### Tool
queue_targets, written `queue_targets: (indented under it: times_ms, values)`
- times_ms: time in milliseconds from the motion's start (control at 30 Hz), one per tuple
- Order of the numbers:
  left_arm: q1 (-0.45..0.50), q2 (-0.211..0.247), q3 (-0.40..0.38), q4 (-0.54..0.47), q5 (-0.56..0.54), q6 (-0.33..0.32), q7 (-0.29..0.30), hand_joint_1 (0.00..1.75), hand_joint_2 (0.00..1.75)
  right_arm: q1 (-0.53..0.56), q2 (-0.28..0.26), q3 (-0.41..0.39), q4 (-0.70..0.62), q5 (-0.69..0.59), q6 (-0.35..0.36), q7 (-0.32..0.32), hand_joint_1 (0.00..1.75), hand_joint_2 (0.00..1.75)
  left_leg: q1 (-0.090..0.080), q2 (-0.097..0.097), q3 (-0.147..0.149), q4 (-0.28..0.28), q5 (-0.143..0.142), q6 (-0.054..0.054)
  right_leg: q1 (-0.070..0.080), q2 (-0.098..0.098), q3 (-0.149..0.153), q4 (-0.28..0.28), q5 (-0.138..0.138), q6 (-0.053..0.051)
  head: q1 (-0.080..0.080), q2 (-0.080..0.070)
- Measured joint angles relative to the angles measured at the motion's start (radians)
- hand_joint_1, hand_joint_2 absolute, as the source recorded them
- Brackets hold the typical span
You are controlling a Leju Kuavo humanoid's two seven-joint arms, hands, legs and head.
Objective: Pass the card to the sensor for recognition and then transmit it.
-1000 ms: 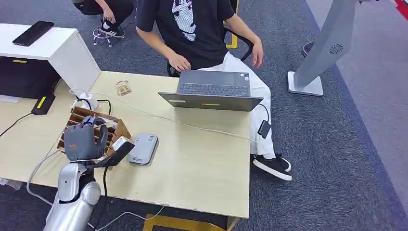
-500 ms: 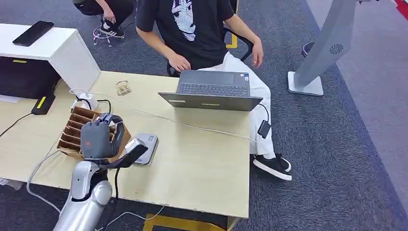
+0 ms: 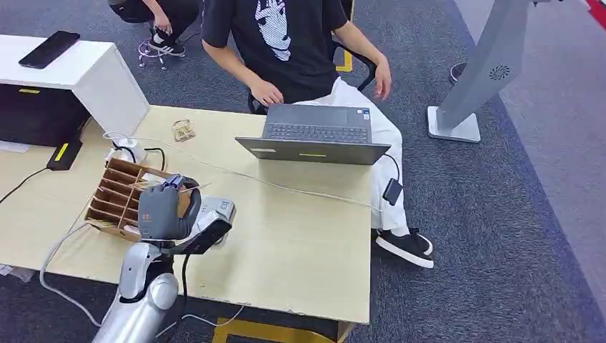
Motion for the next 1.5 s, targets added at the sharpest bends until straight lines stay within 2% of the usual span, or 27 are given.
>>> queue_targets:
  times_ms: [300, 567, 1033, 1500]
  values:
    - [0.000, -0.003, -0.003, 0.030, 0.019, -0.003, 0.012, 1.75, 1.75, 0.000, 0.000, 0.000, 0.000, 0.002, 0.002, 0.000, 0.00, 1.75, 0.000, 0.000, 0.000, 0.000, 0.000, 0.000, 0.000, 0.000, 0.000, 0.000, 0.000, 0.000, 0.000, 0.000]
    - [-0.009, 0.001, 0.026, 0.197, 0.069, 0.029, -0.003, 1.75, 1.75, -0.001, 0.000, 0.000, 0.000, 0.021, 0.002, 0.006, 0.00, 1.75, 0.000, 0.000, 0.000, 0.000, 0.000, 0.000, 0.000, 0.000, 0.000, 0.000, 0.000, 0.000, 0.000, 0.000]
    - [-0.040, 0.040, 0.100, 0.332, 0.018, 0.037, 0.026, 1.75, 1.75, -0.010, 0.000, -0.006, -0.006, 0.026, 0.003, 0.006, 0.00, 1.75, 0.000, 0.000, 0.000, 0.000, 0.000, 0.000, 0.000, 0.000, 0.000, 0.000, 0.000, 0.000, 0.000, 0.000]
    - [-0.054, 0.047, 0.137, 0.370, 0.005, 0.026, 0.011, 1.75, 1.75, -0.017, 0.000, -0.010, -0.010, 0.039, -0.003, 0.013, 0.00, 1.75, 0.000, 0.000, 0.000, 0.000, 0.000, 0.000, 0.000, 0.000, 0.000, 0.000, 0.000, 0.000, 0.000, 0.000]
